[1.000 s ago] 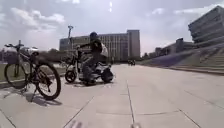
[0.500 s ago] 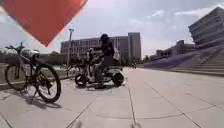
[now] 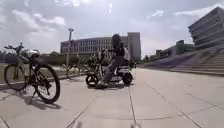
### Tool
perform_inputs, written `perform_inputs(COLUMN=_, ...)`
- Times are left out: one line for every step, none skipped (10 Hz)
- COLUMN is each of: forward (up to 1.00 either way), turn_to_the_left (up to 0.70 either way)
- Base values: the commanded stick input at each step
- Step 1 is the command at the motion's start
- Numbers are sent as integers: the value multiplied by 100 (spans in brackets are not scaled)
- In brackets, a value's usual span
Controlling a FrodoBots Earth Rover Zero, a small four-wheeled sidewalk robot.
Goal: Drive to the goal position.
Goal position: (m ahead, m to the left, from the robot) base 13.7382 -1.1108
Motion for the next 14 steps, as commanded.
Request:
perform_inputs(forward=7, turn_to_the_left=-15)
perform_inputs(forward=8, turn_to_the_left=-16)
perform_inputs(forward=7, turn_to_the_left=-15)
perform_inputs(forward=7, turn_to_the_left=-15)
perform_inputs(forward=7, turn_to_the_left=-15)
perform_inputs(forward=7, turn_to_the_left=-15)
perform_inputs(forward=7, turn_to_the_left=-15)
perform_inputs(forward=8, turn_to_the_left=-16)
perform_inputs(forward=7, turn_to_the_left=-15)
perform_inputs(forward=7, turn_to_the_left=-15)
perform_inputs(forward=7, turn_to_the_left=-15)
perform_inputs(forward=7, turn_to_the_left=-15)
perform_inputs(forward=8, turn_to_the_left=-16)
perform_inputs(forward=8, turn_to_the_left=-16)
